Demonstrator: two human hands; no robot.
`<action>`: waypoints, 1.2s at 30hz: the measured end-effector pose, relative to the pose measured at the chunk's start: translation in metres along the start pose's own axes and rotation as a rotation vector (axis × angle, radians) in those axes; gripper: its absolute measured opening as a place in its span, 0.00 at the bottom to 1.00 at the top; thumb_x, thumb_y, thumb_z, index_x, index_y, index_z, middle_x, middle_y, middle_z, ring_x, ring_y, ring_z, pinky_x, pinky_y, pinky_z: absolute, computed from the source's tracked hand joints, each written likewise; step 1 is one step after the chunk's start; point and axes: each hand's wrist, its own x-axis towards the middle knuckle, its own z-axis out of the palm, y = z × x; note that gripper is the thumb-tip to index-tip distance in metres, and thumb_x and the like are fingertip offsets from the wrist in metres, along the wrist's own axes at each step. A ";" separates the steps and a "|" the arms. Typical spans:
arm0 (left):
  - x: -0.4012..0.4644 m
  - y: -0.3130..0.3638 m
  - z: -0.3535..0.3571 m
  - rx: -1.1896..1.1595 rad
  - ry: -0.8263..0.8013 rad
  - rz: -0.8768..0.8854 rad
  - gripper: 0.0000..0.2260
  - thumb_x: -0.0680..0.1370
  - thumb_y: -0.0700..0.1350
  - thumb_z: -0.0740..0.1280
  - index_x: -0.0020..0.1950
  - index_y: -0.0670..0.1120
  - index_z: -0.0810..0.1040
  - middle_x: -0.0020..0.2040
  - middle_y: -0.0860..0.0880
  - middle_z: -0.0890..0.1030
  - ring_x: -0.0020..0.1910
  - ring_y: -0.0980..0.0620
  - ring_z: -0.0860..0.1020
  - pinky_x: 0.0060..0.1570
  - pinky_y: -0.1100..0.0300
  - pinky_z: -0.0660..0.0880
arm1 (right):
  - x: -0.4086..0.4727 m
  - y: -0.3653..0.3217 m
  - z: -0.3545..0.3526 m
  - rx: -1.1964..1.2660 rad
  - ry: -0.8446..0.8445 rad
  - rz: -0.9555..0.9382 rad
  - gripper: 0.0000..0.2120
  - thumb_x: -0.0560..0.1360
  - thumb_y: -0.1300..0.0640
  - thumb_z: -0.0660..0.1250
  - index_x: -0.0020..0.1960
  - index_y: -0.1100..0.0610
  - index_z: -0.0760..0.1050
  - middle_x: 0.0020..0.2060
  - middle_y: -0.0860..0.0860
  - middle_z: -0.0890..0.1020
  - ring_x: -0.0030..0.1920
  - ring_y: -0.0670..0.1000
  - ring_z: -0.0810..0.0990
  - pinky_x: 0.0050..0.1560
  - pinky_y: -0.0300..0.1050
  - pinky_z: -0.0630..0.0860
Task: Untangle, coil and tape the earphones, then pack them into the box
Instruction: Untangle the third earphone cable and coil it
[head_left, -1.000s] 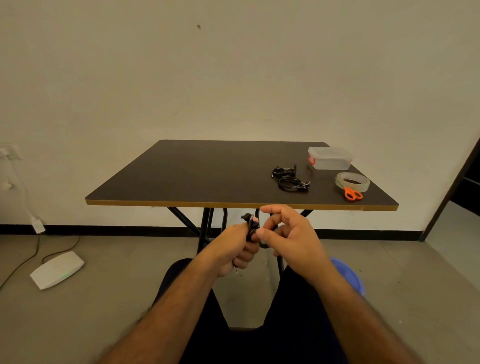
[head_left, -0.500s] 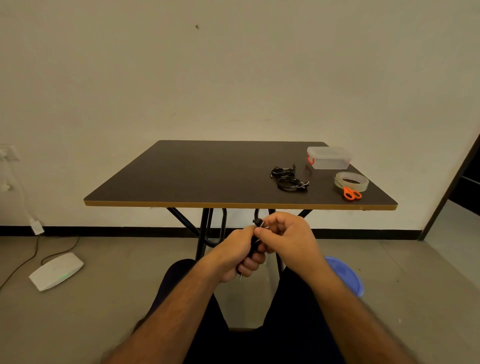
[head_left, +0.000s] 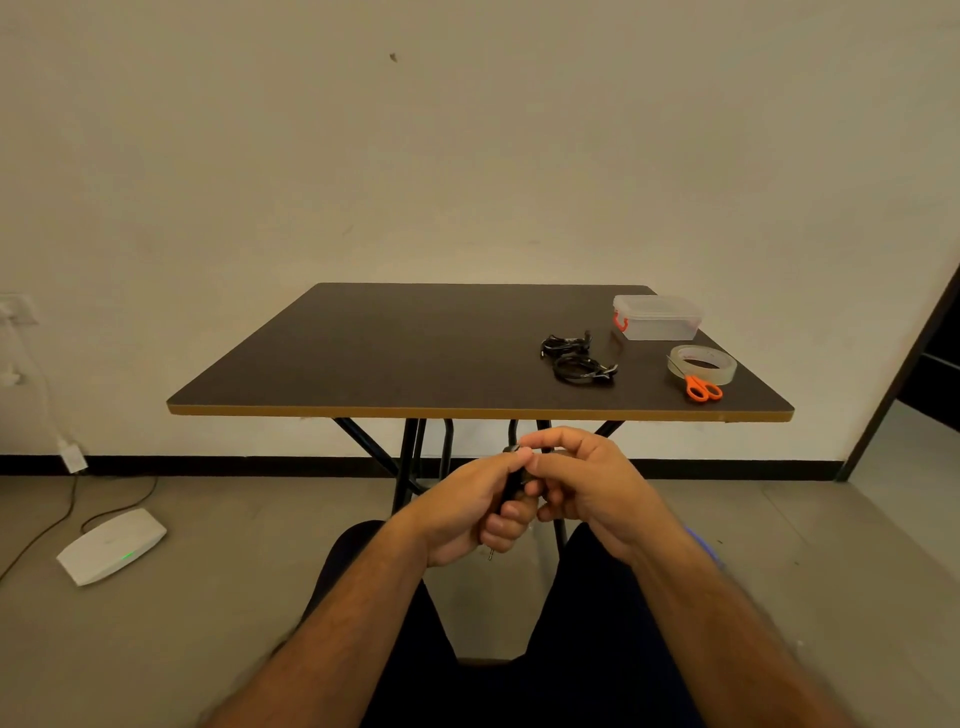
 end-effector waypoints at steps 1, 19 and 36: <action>0.000 0.000 0.000 -0.001 -0.001 -0.005 0.18 0.83 0.56 0.52 0.40 0.47 0.69 0.31 0.52 0.63 0.26 0.57 0.59 0.27 0.65 0.57 | 0.001 0.001 0.001 -0.021 -0.001 0.001 0.09 0.78 0.61 0.67 0.57 0.56 0.79 0.33 0.52 0.82 0.32 0.48 0.76 0.36 0.43 0.79; -0.008 0.013 0.000 0.234 0.088 0.140 0.20 0.85 0.51 0.52 0.37 0.44 0.71 0.29 0.48 0.72 0.26 0.53 0.69 0.27 0.62 0.69 | 0.008 0.008 0.005 0.155 -0.096 -0.085 0.10 0.79 0.61 0.65 0.54 0.66 0.80 0.35 0.57 0.81 0.37 0.55 0.82 0.47 0.50 0.80; 0.006 0.000 0.006 0.328 0.612 0.366 0.20 0.80 0.55 0.63 0.36 0.42 0.76 0.25 0.51 0.73 0.22 0.56 0.70 0.23 0.64 0.68 | 0.016 0.015 0.017 0.346 -0.048 -0.022 0.10 0.77 0.58 0.68 0.49 0.65 0.81 0.40 0.61 0.82 0.40 0.57 0.82 0.47 0.51 0.81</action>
